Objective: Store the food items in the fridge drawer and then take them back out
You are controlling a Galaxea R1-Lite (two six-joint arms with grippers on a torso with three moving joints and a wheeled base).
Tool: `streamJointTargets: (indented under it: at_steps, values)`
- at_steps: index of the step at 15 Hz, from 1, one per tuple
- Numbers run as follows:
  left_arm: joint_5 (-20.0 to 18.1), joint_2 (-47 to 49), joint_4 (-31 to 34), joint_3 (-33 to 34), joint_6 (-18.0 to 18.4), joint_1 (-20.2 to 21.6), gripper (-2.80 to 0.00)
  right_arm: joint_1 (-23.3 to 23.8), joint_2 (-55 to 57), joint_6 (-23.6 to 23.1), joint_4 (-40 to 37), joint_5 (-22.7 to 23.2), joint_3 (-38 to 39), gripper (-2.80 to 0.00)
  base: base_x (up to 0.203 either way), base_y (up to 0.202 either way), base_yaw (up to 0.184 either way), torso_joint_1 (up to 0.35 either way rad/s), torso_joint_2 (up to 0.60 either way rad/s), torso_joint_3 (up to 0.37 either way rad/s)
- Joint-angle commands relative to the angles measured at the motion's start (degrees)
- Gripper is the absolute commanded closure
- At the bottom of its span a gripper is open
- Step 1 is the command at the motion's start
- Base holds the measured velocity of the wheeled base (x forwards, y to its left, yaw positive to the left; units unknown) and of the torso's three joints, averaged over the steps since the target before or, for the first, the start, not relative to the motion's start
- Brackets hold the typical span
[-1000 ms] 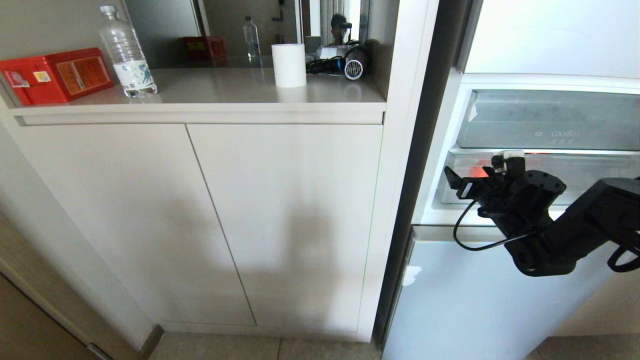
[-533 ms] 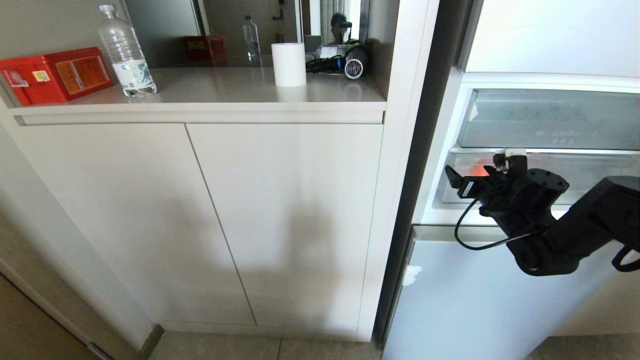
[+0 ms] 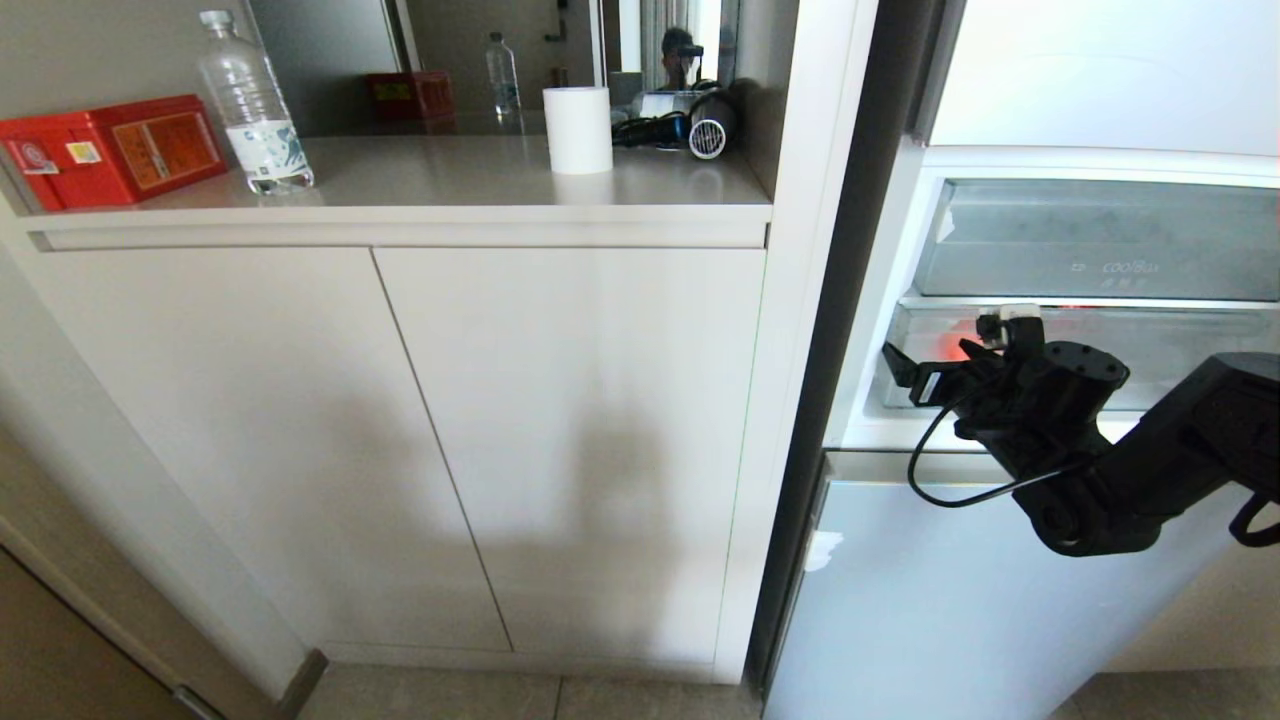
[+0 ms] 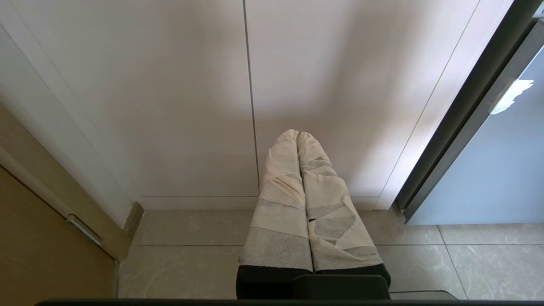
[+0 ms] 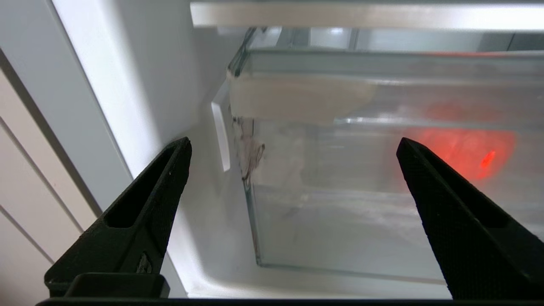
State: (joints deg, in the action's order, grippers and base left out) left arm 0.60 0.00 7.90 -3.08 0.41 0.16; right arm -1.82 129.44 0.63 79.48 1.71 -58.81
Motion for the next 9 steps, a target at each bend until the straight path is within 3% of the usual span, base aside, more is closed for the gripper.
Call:
streamJointTargets:
  at_steps: [1, 9]
  values:
    - [0.02, 0.09, 0.01, 0.01, 0.02, 0.02, 0.00, -0.12, 0.02, 0.16, 0.15, 0.04, 0.54, -2.80, 0.000, 0.000, 0.000, 0.000, 0.00, 0.000]
    - [0.02, 0.09, 0.01, 0.01, 0.02, 0.02, 0.00, -0.12, -0.06, 0.16, 0.15, 0.11, -0.43, -2.80, 0.000, 0.000, 0.000, 0.000, 0.00, 0.000]
